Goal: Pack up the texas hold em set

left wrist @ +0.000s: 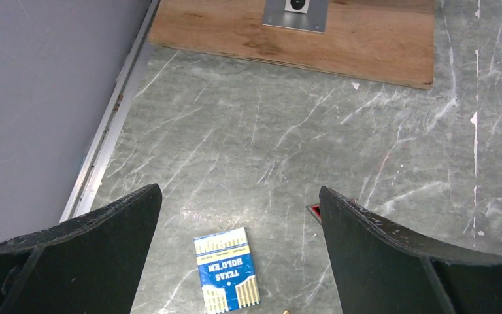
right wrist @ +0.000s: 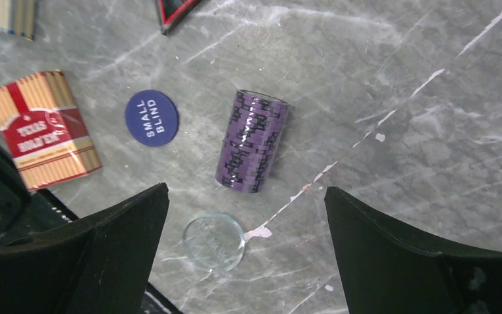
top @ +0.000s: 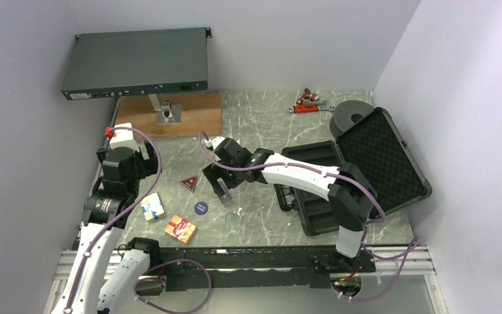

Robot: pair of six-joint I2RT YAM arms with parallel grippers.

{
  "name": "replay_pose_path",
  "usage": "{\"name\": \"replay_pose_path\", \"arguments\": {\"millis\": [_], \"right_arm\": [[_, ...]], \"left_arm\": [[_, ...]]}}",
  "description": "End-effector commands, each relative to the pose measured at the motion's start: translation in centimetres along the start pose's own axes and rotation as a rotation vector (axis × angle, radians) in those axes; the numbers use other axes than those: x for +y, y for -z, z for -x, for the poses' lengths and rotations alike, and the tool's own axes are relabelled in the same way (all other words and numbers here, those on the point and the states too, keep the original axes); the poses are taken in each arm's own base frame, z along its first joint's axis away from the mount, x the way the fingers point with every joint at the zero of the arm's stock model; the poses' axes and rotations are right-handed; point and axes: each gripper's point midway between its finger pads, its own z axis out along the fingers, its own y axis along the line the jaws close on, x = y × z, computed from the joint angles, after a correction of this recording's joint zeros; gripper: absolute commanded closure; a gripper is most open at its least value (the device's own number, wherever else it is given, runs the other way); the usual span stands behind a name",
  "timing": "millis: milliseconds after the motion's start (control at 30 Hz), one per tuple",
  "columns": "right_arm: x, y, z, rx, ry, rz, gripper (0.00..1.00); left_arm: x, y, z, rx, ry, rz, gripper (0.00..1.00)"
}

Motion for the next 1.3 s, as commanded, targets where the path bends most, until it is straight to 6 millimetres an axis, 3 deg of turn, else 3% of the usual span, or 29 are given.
{"name": "replay_pose_path", "arguments": {"millis": [0, 400, 833, 1067, 1267], "right_arm": [[0.5, -1.4, 0.7, -0.029, 0.094, 0.027, 0.08], [0.2, -4.2, 0.4, 0.004, 0.087, 0.002, 0.2], [-0.6, -6.6, -0.2, 0.037, 0.065, -0.049, 0.32], [-0.4, -7.2, -0.5, 0.051, 0.055, -0.04, 0.36], [-0.2, -7.4, -0.8, 0.068, 0.05, -0.034, 0.46]], "left_arm": [[0.6, 0.9, 2.0, -0.063, 0.036, 0.027, 0.03], [2.2, 1.7, 2.5, -0.099, 0.068, 0.105, 0.03], [2.3, 1.7, 2.5, -0.103, 0.07, 0.108, 0.03], [2.2, 1.5, 2.4, -0.097, 0.064, 0.104, 0.03], [2.1, 1.4, 2.4, -0.095, 0.062, 0.099, 0.03]]}}
